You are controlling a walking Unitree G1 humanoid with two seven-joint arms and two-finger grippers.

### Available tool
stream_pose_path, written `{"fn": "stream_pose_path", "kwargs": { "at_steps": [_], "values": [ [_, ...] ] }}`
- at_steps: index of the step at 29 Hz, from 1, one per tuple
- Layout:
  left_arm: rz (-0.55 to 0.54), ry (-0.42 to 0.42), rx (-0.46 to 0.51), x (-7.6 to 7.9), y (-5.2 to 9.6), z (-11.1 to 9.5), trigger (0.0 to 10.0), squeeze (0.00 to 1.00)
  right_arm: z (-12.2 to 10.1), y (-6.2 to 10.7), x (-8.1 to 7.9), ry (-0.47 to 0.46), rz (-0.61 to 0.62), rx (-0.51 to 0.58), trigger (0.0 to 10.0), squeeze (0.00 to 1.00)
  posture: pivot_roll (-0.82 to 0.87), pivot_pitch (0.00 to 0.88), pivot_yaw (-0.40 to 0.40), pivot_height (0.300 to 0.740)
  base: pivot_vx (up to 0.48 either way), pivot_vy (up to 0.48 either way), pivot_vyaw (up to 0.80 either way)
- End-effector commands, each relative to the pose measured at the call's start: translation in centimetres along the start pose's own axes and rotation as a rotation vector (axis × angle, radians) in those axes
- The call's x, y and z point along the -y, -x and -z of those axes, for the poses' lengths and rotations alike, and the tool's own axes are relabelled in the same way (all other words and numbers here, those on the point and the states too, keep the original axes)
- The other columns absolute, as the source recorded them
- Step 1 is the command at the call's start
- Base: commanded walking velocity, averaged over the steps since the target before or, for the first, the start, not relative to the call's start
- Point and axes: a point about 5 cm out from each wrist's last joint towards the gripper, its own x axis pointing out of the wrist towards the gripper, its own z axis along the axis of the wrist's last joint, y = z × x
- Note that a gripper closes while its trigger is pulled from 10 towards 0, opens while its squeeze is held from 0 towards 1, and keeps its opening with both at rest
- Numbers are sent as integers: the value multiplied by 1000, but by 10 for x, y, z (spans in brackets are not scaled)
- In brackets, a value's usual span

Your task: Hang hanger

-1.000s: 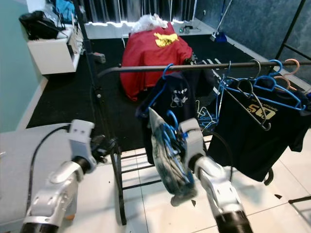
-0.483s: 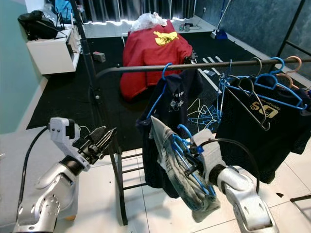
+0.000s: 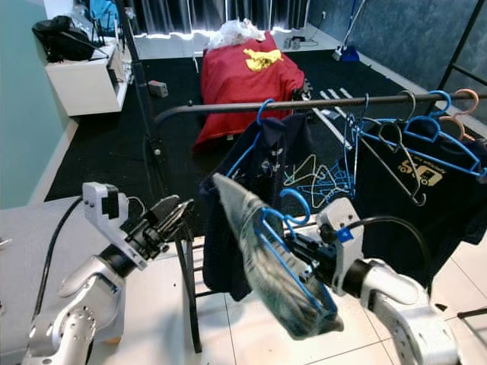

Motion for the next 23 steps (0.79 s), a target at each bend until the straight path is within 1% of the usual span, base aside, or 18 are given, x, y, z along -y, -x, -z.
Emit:
{"fn": "stream_pose_path", "kwargs": {
  "at_steps": [1,3,4,5,8,9,10,11,12,13,15,16,17,18,20,21,23],
  "values": [
    [32,7,-16,3,3,0,10000,0,-8,5,-3,-4,-53,22,10000,0,-15,23,-17,740,0,0,0],
    [48,10,-19,4,4,-1,10000,0,-12,17,-6,-30,-142,1,10000,0,-12,26,-20,740,0,0,0],
    [48,10,-19,4,4,-1,10000,0,-12,17,-6,-30,-142,1,10000,0,-12,26,-20,740,0,0,0],
    [48,12,-16,4,4,-1,10000,0,-15,20,-6,-42,-169,5,10000,0,-11,28,-23,740,0,0,0],
    [48,12,-16,4,4,-1,10000,0,-15,20,-6,-42,-169,5,10000,0,-11,28,-23,740,0,0,0],
    [47,12,-14,4,5,-1,10000,0,-19,22,-7,-50,-186,22,10000,0,-10,28,-25,740,0,0,0],
    [45,10,-13,3,5,-2,10000,0,-22,18,-5,-50,-171,42,10000,0,-11,29,-26,740,0,0,0],
    [45,10,-13,3,5,-2,10000,0,-22,18,-5,-50,-171,42,10000,0,-11,29,-26,740,0,0,0],
    [43,9,-14,3,6,-3,10000,0,-22,12,-2,-66,-130,50,10000,0,-11,30,-27,740,0,0,0],
    [43,9,-14,3,6,-3,10000,0,-22,12,-2,-66,-130,50,10000,0,-11,30,-27,740,0,0,0],
    [46,11,-21,4,8,-1,10000,0,-14,-5,3,-76,-49,42,10000,0,-9,29,-29,740,0,0,0],
    [46,11,-21,4,8,-1,10000,0,-14,-5,3,-76,-49,42,10000,0,-9,29,-29,740,0,0,0],
    [49,12,-28,6,8,0,10000,0,-8,-14,5,-99,-15,49,10000,0,-2,29,-32,740,0,0,0],
    [52,13,-32,6,9,1,10000,0,-5,-19,6,-113,2,55,10000,0,-2,29,-32,740,0,0,0],
    [43,13,-34,6,10,1,10000,0,0,-31,8,-130,15,63,10000,0,6,26,-33,740,0,0,0],
    [43,13,-34,6,10,1,10000,0,0,-31,8,-130,15,63,10000,0,6,26,-33,740,0,0,0],
    [33,10,-32,5,9,1,10000,0,3,-41,10,-120,32,48,10000,0,8,27,-34,740,0,0,0]
  ]
}}
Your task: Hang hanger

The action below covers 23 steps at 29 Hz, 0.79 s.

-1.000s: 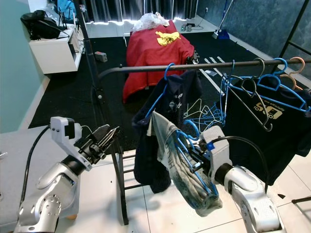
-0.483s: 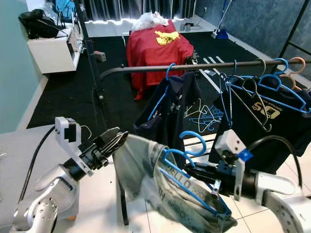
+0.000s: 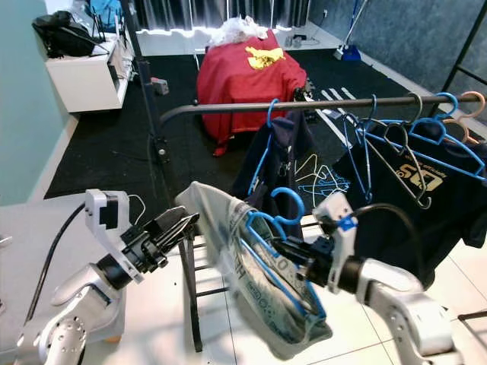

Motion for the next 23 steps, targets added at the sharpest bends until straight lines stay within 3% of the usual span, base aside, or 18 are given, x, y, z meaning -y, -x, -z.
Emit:
{"fn": "stream_pose_path", "kwargs": {
  "at_steps": [1,4,11,12,13,15,16,18,23],
  "values": [
    [0,-3,-7,1,0,0,10000,0,-1,-8,2,34,18,1,10000,0,9,23,-35,740,0,0,0],
    [-1,-17,-22,1,-1,1,10000,0,1,-21,-1,50,5,-39,10000,0,39,13,-47,740,0,0,0],
    [-9,-25,-29,0,0,1,10000,0,1,-26,-2,59,3,-50,10000,0,40,15,-48,740,0,0,0],
    [-88,-77,-56,-9,2,6,10000,0,-6,-36,5,70,54,-20,10000,0,45,19,-52,740,0,0,0],
    [-88,-77,-56,-9,2,6,10000,0,-6,-36,5,70,54,-20,10000,0,45,19,-52,740,0,0,0],
    [-272,-138,-68,-27,2,10,10000,0,-23,-56,21,63,196,69,10000,0,50,12,-56,740,0,0,0],
    [-272,-138,-68,-27,2,10,10000,0,-23,-56,21,63,196,69,10000,0,50,12,-56,740,0,0,0],
    [-377,-169,-75,-36,0,12,10000,0,-40,-70,35,51,324,148,10000,0,64,5,-56,740,0,0,0],
    [-425,-168,-63,-42,-6,10,10000,0,-65,-78,55,31,494,209,10000,0,30,31,-79,740,0,0,0]
  ]
}}
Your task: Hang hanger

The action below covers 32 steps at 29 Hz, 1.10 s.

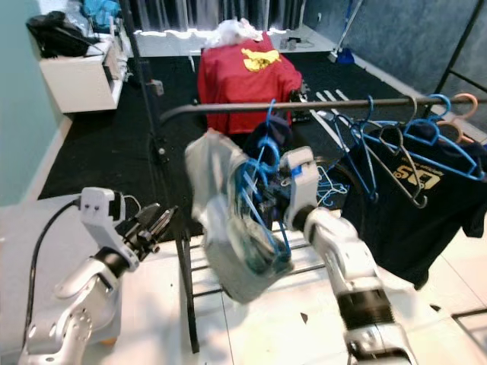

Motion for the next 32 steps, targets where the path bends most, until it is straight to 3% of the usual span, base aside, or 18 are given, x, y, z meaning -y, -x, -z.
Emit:
{"fn": "stream_pose_path", "kwargs": {
  "at_steps": [1,6,12,18,22,27,31,32],
  "values": [
    [-7,1,3,0,-4,0,10000,0,-6,-2,10,4,76,19,10000,0,30,31,-79,740,0,0,0],
    [-20,-22,3,-2,-8,0,10000,0,-13,-8,9,22,70,30,10000,0,32,44,-76,740,0,0,0],
    [-59,-60,-23,-2,-4,5,10000,0,-41,-20,4,78,42,104,10000,0,27,77,-67,740,0,0,0],
    [-71,-67,-34,-4,-2,6,10000,0,-45,-23,1,82,16,114,10000,0,19,87,-59,740,0,0,0],
    [-91,-76,-57,-8,5,7,10000,0,-57,-36,-10,100,-107,109,10000,0,29,133,-63,740,0,0,0],
    [-67,-107,-61,-7,11,4,10000,0,-66,-45,-10,131,-125,87,10000,0,29,160,-68,740,0,0,0],
    [-51,-138,-25,-4,18,-3,10000,0,-72,-51,-5,137,-100,67,10000,0,42,186,-77,740,0,0,0],
    [-7,-153,68,7,26,-18,10000,0,-76,-54,-1,128,-78,55,10000,0,44,203,-91,740,0,0,0]
  ]
}}
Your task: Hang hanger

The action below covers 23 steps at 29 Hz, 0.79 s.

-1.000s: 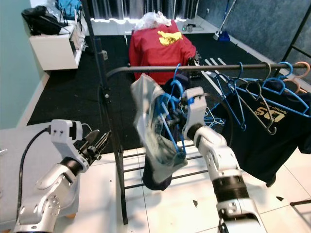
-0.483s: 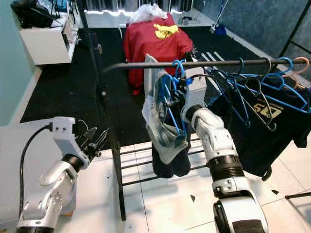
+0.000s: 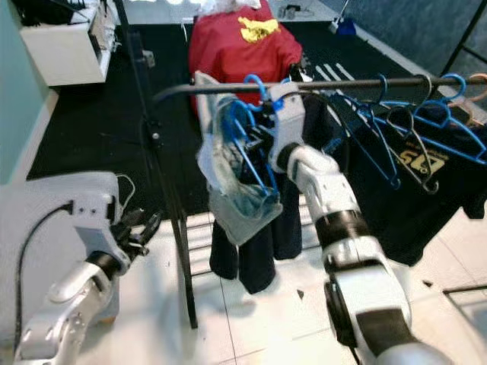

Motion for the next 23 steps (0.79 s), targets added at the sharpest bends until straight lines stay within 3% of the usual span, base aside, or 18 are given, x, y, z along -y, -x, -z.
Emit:
{"fn": "stream_pose_path", "kwargs": {
  "at_steps": [1,9,13,23],
  "values": [
    [67,-21,97,12,7,-17,10000,0,0,0,9,-3,36,-8,10000,0,44,203,-91,740,0,0,0],
    [111,-51,97,22,18,-18,10000,0,-2,0,14,18,51,-15,10000,0,63,220,-102,740,0,0,0],
    [104,-57,56,23,34,-15,10000,0,-11,-1,20,28,62,13,10000,0,83,229,-99,740,0,0,0],
    [104,-64,34,19,38,-14,10000,0,-19,-2,26,10,88,29,10000,0,94,225,-97,740,0,0,0]
  ]
}}
